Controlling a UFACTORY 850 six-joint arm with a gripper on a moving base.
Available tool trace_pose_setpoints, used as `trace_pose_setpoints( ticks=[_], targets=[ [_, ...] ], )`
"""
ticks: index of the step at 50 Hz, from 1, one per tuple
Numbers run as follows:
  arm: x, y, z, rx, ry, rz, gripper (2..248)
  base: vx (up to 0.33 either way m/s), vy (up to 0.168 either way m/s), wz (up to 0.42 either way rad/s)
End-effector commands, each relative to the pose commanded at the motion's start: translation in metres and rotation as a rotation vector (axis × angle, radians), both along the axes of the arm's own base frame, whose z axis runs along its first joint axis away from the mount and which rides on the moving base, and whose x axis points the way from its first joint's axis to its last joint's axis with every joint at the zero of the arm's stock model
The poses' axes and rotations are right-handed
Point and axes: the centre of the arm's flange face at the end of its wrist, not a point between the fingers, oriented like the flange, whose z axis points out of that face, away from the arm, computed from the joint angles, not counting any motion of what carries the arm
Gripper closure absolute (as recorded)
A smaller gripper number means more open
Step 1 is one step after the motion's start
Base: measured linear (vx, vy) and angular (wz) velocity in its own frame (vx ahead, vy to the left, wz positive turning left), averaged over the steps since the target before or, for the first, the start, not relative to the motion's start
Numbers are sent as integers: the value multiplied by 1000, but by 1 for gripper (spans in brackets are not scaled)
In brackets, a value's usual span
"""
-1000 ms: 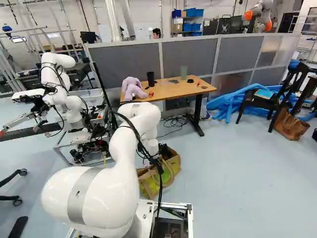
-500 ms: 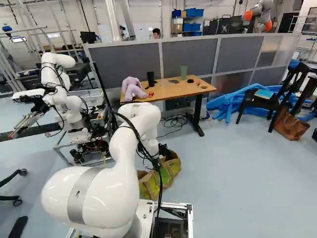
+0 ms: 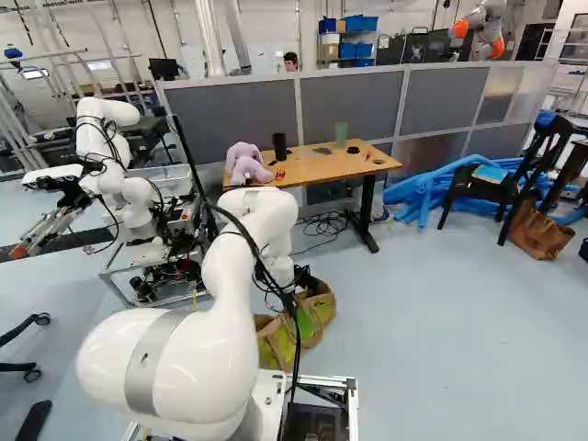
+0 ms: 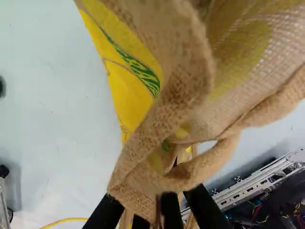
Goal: Pick up the bag on the ground and place it on the table
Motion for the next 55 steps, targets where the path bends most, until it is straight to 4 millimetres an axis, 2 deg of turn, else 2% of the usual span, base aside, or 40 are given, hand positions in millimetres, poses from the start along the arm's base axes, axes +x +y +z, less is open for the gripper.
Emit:
trace_pose_setpoints(
  ticks=[55],
  targets=[
    [-1,0,84,0,-13,0,229,0,0,0]
  ],
)
